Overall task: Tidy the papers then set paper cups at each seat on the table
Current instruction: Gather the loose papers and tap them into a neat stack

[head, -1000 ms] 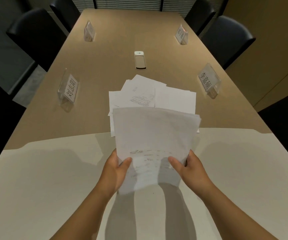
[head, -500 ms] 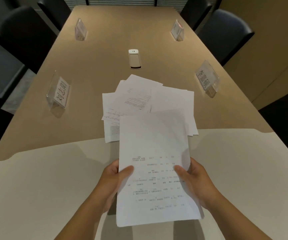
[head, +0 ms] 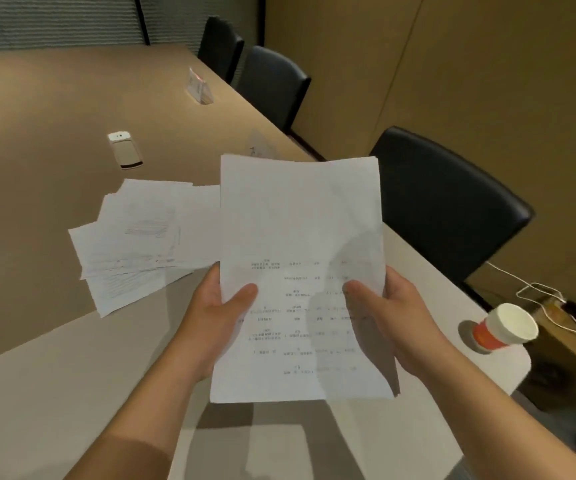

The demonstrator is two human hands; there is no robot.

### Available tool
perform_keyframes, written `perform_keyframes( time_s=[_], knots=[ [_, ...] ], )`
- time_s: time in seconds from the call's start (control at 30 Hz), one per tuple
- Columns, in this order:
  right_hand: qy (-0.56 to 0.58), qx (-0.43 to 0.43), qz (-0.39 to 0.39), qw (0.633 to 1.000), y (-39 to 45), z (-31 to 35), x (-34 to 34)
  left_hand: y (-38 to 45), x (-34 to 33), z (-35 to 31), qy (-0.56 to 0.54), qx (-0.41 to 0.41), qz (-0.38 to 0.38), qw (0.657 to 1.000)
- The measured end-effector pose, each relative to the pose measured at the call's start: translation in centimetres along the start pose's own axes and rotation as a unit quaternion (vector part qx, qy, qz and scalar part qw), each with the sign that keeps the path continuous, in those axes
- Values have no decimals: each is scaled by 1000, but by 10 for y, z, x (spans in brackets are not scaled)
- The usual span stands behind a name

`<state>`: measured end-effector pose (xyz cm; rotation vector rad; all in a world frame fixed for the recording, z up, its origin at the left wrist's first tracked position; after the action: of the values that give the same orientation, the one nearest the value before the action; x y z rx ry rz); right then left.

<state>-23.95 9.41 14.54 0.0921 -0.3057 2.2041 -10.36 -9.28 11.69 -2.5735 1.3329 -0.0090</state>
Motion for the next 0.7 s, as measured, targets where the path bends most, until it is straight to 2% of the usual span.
perform_keyframes(
  time_s=[0.2,0.33,0.4,0.53,0.7],
  knots=[
    [54,32,-94,994,-58,45,133,-14,-124,-54,12,-55,79,995],
    [163,23,-75,984,-80,44,230,-19,-234,-69,3,-68,138,988],
    [141,17,-86,986,-90,37,290,-19,-298,-71,4,-77,158,984],
    [45,54,-171,983,-100,29,406,-18,-411,-71,11,-87,187,978],
    [39,92,-226,969,-109,27,515,-7,-527,-81,17,-97,220,970]
  ],
)
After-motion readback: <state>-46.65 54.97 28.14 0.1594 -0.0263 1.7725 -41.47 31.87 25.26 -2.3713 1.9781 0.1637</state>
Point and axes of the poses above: each hand's wrist, its own y-axis towards the middle knuckle, its own x-axis out of the back of the hand, z = x × y, the point moved 8 cm from there along y, towards the middle knuckle, and after that the axes turned 4 degrees about y, right-handed, at the moved point
